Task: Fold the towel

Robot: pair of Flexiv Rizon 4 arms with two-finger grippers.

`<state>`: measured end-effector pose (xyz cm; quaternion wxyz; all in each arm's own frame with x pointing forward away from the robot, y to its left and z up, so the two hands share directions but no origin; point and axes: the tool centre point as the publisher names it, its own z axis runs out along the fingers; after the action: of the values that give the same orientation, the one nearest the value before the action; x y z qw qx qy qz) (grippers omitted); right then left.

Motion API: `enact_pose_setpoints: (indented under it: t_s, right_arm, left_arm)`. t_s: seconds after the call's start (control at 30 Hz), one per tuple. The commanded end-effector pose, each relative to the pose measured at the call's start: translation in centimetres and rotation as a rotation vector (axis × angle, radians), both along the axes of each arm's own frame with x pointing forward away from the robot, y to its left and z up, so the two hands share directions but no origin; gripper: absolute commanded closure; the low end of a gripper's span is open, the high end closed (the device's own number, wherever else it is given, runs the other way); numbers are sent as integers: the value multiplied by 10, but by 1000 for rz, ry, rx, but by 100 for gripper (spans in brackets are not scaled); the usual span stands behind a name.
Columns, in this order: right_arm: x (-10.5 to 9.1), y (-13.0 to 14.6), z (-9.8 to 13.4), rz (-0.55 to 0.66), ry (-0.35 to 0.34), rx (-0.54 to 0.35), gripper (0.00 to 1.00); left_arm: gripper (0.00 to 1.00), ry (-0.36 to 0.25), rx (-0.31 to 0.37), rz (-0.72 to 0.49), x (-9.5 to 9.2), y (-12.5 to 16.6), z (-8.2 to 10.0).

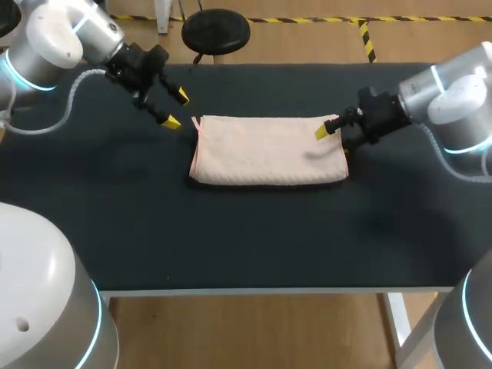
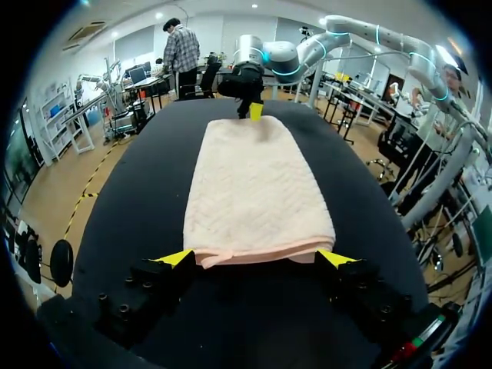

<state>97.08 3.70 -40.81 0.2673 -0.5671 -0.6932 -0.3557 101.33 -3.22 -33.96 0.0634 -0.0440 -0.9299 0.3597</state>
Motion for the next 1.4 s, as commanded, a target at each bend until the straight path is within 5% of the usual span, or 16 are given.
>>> enact_pose_setpoints:
  t_s: [0.03, 0.5, 0.97, 1.4]
  right_arm:
    - [-4, 2, 3, -9, -6, -19, 100]
    - [-1, 37, 18, -21, -41, -95, 100]
    - [15, 154, 30, 89, -58, -121, 100]
    - [6, 247, 32, 177, -60, -140, 100]
  left_arm:
    - [0, -2, -2, 0, 0, 0, -1]
    - [0, -2, -2, 0, 0, 0, -1]
    - [0, -2, -2, 0, 0, 0, -1]
    - [0, -2, -2, 0, 0, 0, -1]
